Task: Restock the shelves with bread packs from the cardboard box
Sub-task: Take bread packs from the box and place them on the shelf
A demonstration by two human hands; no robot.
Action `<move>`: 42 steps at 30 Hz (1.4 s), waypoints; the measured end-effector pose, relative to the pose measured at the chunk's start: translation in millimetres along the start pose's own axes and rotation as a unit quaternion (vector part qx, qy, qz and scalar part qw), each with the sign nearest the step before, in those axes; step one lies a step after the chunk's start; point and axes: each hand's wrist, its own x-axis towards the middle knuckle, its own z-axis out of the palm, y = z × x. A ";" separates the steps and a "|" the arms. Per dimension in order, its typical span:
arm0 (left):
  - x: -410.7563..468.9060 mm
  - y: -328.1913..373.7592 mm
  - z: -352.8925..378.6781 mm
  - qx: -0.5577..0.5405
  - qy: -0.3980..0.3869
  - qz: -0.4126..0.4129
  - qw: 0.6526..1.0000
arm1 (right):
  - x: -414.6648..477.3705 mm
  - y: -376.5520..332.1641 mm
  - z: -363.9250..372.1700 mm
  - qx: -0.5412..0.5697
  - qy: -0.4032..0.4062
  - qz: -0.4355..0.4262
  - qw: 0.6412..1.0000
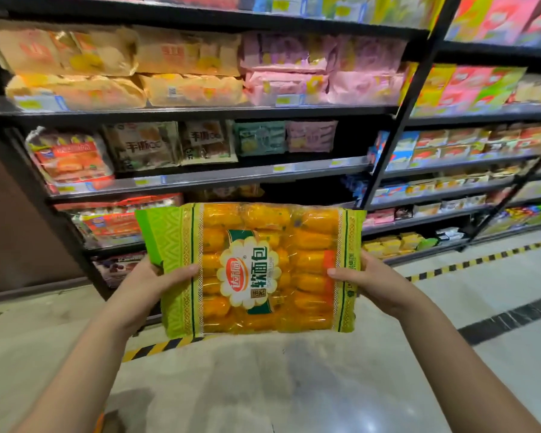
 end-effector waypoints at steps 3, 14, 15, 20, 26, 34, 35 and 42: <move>18.8 -4.5 45.2 0.005 -0.005 -0.014 1.000 | 4.3 11.7 -50.4 0.001 -0.001 0.003 1.000; 102.2 -28.9 121.1 0.030 0.012 -0.051 0.998 | 93.4 47.5 -145.2 -0.052 0.024 0.015 0.998; 114.8 -34.5 121.8 0.032 0.017 -0.058 0.998 | 106.9 50.0 -147.0 -0.058 0.024 0.018 0.998; 191.2 -78.8 116.6 0.034 0.061 -0.107 0.992 | 192.9 71.5 -149.4 -0.069 0.056 0.050 0.995; 286.8 -129.0 120.5 0.079 0.101 -0.137 0.982 | 289.1 107.0 -152.8 -0.096 0.097 0.044 0.990; 377.4 -226.2 137.0 0.067 0.151 -0.212 0.963 | 386.1 176.4 -167.1 -0.096 0.121 0.042 0.987; 385.5 -234.9 142.6 0.059 0.157 -0.208 0.964 | 397.2 185.4 -169.3 -0.093 0.118 0.040 0.988; 439.8 -319.7 165.6 0.056 0.226 -0.184 0.955 | 477.3 275.5 -185.7 -0.088 0.145 0.041 0.985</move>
